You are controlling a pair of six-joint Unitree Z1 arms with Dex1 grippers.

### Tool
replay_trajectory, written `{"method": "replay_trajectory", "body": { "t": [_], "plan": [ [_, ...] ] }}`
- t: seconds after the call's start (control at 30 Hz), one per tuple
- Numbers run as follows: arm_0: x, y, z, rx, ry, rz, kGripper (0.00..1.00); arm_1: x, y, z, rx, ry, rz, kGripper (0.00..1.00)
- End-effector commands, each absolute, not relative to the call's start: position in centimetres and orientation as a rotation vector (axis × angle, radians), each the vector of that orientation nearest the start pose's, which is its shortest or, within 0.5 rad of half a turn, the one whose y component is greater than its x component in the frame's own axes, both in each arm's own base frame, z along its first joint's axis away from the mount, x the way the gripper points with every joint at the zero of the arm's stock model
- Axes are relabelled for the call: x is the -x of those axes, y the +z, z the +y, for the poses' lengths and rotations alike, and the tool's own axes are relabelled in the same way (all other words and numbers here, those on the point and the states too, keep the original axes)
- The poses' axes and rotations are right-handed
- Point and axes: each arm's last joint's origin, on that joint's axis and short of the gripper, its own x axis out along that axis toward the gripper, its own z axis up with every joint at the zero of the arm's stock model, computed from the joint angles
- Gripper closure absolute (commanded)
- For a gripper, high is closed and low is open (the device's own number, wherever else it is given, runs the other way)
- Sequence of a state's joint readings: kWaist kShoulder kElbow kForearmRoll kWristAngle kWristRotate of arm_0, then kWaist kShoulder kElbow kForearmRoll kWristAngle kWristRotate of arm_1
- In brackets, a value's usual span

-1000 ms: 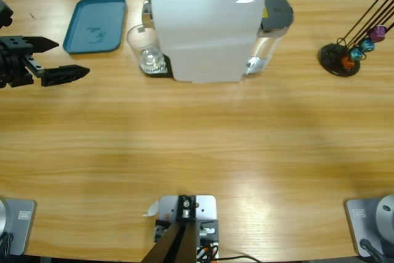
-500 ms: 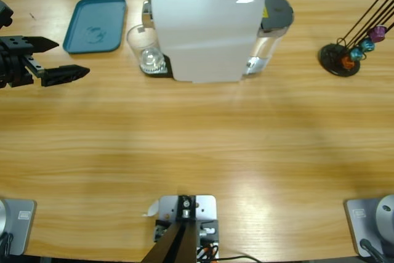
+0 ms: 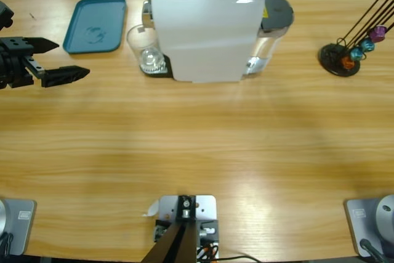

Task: Pour coffee

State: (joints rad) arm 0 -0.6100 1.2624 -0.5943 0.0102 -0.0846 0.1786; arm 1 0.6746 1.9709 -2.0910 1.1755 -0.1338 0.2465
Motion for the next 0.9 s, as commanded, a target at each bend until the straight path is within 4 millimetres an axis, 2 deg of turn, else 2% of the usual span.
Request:
{"method": "replay_trajectory", "body": {
  "t": [0.03,0.17,0.3,0.9],
  "plan": [
    [-15.4,25.7,-11.4,-0.366,-0.742,0.654,0.000,-30.1,44.4,23.7,0.177,0.324,0.955,0.000],
    [-15.4,25.7,-11.4,-0.363,-0.746,0.652,0.000,-29.3,44.3,23.4,0.134,0.343,0.998,0.000],
    [-15.0,26.1,-11.1,-0.360,-0.747,0.630,0.000,-29.4,42.8,23.9,0.127,0.374,1.087,0.000],
    [-14.6,26.0,-11.0,-0.354,-0.764,0.630,0.000,-29.0,42.8,23.5,0.124,0.375,1.107,0.000]
  ]
}}
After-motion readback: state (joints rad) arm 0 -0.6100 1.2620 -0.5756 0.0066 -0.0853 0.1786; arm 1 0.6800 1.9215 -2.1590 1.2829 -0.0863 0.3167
